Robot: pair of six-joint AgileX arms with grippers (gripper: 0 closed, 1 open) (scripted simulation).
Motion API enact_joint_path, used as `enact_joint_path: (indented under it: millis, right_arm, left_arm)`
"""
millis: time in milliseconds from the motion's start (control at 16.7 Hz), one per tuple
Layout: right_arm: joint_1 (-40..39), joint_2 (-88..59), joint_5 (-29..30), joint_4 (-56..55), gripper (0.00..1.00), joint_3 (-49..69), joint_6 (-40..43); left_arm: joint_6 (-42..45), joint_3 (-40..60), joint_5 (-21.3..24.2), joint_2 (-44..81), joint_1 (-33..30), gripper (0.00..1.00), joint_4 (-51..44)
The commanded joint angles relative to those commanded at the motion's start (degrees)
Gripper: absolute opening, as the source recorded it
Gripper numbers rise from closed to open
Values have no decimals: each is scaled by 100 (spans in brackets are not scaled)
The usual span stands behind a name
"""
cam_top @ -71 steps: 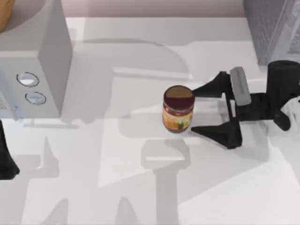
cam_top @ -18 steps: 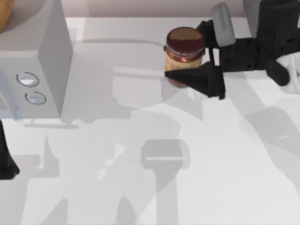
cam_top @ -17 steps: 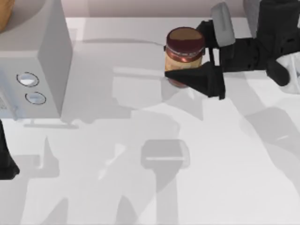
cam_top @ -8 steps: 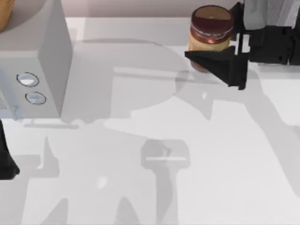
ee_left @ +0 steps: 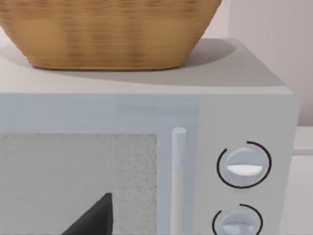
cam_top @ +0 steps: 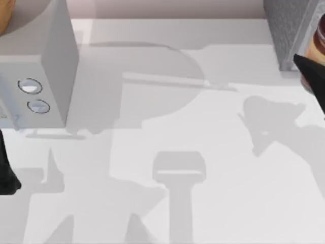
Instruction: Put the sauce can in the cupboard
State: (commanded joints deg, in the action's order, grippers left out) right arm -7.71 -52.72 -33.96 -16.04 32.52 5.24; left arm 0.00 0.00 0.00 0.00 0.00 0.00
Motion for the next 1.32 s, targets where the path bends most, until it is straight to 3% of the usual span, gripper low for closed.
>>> enact_joint_path:
  millis: [360, 660, 1320]
  right_arm:
    - [473, 3400, 2063, 998, 0, -1992, -390]
    - [726, 5019, 3191, 1514, 0, -3060, -512]
    - [700, 4914, 3431, 1717, 0, -2882, -520]
  left_arm:
    - [0, 0, 0, 0, 0, 100, 0]
    - [0, 0, 0, 0, 0, 100, 0]
    - [0, 0, 0, 0, 0, 100, 0]
